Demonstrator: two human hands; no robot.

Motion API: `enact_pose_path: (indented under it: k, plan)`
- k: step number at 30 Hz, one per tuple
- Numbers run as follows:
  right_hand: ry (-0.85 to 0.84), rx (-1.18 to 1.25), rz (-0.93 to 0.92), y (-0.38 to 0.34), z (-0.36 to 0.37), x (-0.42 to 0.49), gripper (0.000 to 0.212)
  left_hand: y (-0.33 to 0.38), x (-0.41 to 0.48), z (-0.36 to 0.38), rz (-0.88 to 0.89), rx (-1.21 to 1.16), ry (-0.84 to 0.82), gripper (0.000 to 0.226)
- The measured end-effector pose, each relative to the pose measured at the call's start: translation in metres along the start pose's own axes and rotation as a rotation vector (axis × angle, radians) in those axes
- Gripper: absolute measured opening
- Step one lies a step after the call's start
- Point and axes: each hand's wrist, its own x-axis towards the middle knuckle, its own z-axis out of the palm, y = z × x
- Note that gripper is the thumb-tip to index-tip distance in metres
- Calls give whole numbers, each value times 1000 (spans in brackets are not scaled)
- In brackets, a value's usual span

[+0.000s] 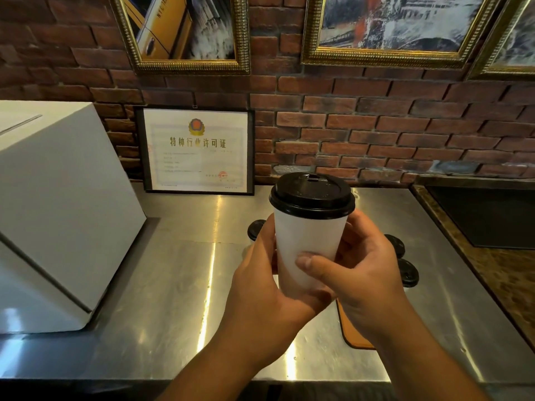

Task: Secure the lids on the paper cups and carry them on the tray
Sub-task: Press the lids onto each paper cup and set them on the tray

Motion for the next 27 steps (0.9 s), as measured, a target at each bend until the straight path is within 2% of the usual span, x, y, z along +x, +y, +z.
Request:
enact_pose_path:
  k: [3,10,14,17,23,27]
  plan:
    - [31,0,3,-1,1,-1,80,1,-1,0,11,1,5,95]
    - [-19,49,57,-4,0,-3,74,6,-4,2,7,-4,5,94]
    - [16,17,59,-2,0,-3,84,7,-6,6,16,-6,-8,104]
    - [23,30,62,1,1,-2,88,6,-6,7,7,-9,-2,101]
    - [-18,44,78,0,1,-2,72,8,-5,4,-3,-35,-6,100]
    - [17,25,73,0,0,-2,80,10,-7,5,-16,3,8,105]
